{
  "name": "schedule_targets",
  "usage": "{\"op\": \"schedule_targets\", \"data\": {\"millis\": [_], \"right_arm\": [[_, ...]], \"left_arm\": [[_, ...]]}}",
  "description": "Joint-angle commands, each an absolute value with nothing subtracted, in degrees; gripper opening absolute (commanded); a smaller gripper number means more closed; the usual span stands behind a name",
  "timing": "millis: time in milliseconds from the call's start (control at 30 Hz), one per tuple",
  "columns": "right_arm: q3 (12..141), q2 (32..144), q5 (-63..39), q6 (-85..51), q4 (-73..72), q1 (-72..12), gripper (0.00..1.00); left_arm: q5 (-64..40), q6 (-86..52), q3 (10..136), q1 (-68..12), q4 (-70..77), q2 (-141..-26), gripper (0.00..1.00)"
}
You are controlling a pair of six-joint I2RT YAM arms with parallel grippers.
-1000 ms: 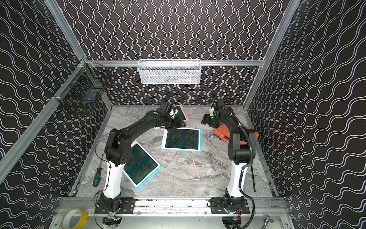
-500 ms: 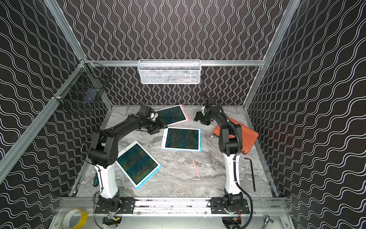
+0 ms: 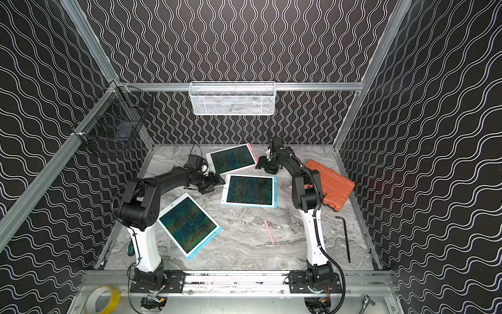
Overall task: Place the stylus back onto the writing tablet
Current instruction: Move the writing tablet to the center of the board.
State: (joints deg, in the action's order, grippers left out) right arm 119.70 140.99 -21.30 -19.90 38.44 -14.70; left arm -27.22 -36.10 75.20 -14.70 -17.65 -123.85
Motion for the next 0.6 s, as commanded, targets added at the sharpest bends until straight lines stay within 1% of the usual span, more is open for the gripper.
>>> {"op": "schedule_targets", "data": {"millis": [0, 167, 367, 567], "right_arm": [[117.91, 140.59, -21.71, -19.06, 39.79, -15.80, 0.68], [112.82, 138.41, -21.93, -17.06, 40.43, -16.85, 0.67], [111.10, 136.83, -22.31, -15.43, 42.11, -17.42, 0.66], [107.91, 135.28, -25.06, -14.95, 42.68, -18.34, 0.65]], "left_arm": [[-26.90, -35.91, 74.73, -14.59, -13.81, -124.49, 0.84], [-27.23, -36.11, 72.86, -14.54, -12.40, -125.02, 0.84], [-27.51, -35.44, 70.16, -15.29, -12.03, -124.55, 0.83], [-27.60, -35.81, 65.71, -16.75, -11.33, -122.56, 0.83]]}}
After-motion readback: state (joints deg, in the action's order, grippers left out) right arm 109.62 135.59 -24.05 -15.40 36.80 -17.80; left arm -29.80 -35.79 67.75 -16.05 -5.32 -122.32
